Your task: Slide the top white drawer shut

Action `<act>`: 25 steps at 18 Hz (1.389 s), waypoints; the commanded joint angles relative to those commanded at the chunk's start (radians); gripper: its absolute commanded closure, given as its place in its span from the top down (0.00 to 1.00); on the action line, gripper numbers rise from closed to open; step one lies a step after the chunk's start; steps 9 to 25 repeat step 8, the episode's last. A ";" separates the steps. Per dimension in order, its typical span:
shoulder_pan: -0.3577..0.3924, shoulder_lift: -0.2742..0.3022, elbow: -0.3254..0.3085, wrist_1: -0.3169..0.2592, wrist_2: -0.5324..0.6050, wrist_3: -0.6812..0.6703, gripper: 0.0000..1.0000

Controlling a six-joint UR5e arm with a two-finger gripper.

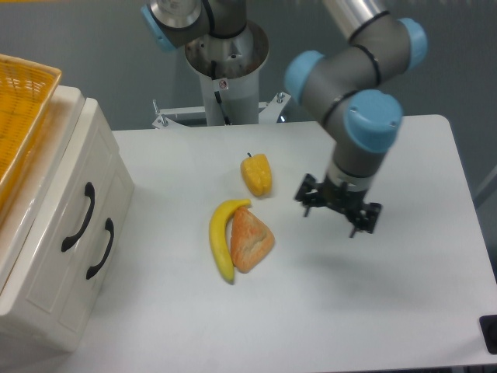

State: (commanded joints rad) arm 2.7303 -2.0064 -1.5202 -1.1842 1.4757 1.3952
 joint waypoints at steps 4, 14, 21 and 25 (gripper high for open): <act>0.020 -0.018 0.008 -0.002 0.003 0.113 1.00; 0.029 -0.026 0.011 -0.002 0.026 0.114 1.00; 0.029 -0.026 0.011 -0.002 0.026 0.114 1.00; 0.029 -0.026 0.011 -0.002 0.026 0.114 1.00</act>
